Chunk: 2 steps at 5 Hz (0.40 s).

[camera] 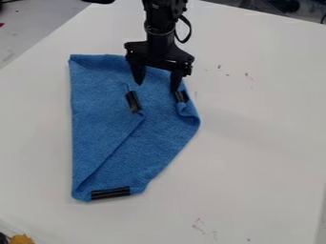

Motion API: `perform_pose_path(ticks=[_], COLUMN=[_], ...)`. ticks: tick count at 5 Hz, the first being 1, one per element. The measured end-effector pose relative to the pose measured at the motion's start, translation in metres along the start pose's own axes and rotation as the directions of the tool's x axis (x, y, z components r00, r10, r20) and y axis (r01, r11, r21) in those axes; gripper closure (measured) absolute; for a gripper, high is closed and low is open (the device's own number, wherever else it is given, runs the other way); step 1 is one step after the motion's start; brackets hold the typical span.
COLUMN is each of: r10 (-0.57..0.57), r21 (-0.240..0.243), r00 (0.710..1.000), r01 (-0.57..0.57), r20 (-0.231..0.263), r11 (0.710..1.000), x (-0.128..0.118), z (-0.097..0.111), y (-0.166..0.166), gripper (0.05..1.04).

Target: Unfold the cloth from right to bottom left

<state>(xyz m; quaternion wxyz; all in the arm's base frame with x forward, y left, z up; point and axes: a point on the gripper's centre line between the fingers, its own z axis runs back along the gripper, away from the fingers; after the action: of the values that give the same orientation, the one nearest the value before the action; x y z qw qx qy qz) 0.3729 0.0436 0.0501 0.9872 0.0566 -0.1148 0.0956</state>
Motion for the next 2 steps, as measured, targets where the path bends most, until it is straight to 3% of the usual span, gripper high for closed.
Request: perform_pose_path(ticks=[2], r10=[0.004], r21=[0.011], r00=[0.998], r01=[-0.004], r20=[-0.057], r11=[1.000], x=[-0.0137], z=[-0.0160], y=[0.0050], gripper=[0.082])
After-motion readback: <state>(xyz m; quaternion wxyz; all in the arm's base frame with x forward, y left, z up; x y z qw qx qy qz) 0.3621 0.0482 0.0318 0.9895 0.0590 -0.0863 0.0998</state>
